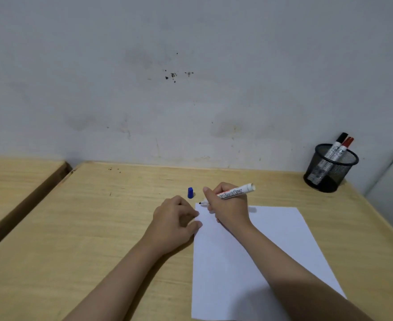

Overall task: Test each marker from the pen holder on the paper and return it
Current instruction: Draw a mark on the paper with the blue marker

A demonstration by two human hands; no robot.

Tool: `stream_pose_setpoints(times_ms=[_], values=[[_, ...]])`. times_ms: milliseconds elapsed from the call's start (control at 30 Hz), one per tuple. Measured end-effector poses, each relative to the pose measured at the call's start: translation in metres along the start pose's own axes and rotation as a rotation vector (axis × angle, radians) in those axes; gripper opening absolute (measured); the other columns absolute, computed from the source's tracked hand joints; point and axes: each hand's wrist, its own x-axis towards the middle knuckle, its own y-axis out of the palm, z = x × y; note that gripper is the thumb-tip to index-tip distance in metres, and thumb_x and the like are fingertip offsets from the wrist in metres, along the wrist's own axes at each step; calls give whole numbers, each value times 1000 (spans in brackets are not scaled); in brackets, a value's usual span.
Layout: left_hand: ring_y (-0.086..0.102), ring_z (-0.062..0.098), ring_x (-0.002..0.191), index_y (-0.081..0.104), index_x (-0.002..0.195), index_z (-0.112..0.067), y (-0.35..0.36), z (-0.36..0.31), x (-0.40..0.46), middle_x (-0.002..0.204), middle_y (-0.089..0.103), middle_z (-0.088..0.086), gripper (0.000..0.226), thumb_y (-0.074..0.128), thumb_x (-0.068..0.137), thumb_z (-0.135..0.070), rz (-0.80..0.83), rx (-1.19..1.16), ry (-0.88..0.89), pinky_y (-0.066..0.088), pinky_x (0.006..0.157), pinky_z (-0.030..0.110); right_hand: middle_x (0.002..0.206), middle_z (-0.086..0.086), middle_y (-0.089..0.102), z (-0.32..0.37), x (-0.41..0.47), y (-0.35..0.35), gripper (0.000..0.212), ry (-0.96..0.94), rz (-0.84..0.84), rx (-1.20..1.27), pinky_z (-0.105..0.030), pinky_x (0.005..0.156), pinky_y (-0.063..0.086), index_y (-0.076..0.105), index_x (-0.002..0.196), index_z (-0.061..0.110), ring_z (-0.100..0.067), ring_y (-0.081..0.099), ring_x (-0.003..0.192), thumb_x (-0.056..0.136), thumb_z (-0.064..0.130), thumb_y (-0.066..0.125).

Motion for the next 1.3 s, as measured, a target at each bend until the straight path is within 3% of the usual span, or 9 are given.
stream_pose_setpoints(times_ms=[67,200,633,733,900,1033,1100,1200,1300], values=[[50,7,94,70,98,-24,0,1,1,95,57,-12,27,70,74,-37,-1,15,3,44,89,36,56,-12,63,-1,0,0,31,-9,15,-44,-19,37,38,54,59,7,-7,58,43,78,22,73],[49,8,93,70,100,-23,-1,0,2,96,56,-11,29,68,75,-38,-3,46,24,45,89,37,56,-11,65,-1,1,1,30,-35,42,-79,-17,37,37,58,65,-3,-2,55,39,78,20,72],[51,12,95,70,97,-21,-2,-3,2,95,58,-8,27,68,75,-37,7,49,8,45,90,42,55,-7,65,-3,5,3,26,-31,66,-149,-22,44,44,60,66,-2,-9,56,45,74,19,73],[50,12,94,70,97,-21,-2,-2,2,95,58,-7,27,69,74,-37,-1,50,15,45,88,42,53,-5,62,-4,4,4,22,-20,81,-156,-27,47,46,58,59,5,-10,57,44,71,17,72],[53,12,91,68,95,-21,-1,0,2,95,57,-7,31,66,71,-39,0,38,30,47,85,41,56,-4,65,0,3,0,29,-20,3,-31,-21,37,38,55,59,12,-6,59,44,78,23,74],[54,3,87,57,111,-21,-4,-3,16,110,50,-5,37,65,75,-24,-221,-91,11,51,80,34,55,-7,66,4,4,-4,30,-2,-3,102,-25,39,39,58,63,9,-16,56,47,77,28,76],[54,11,95,53,120,-23,-5,-1,32,116,49,-2,42,61,79,-20,-221,-34,54,50,83,35,61,-10,68,6,3,-5,25,2,28,123,-25,40,42,62,66,10,-15,53,42,79,27,74],[55,18,94,62,112,-20,1,0,44,105,56,2,29,60,83,-15,-112,28,75,50,80,34,65,-10,71,6,4,-9,15,27,50,204,-26,41,43,67,72,10,-19,52,46,83,19,70],[56,11,78,68,97,-12,4,3,45,93,63,5,21,60,80,-2,-143,-18,15,45,70,13,65,-7,72,9,1,-11,9,14,36,247,-26,40,43,68,78,9,-23,56,55,85,14,66]])
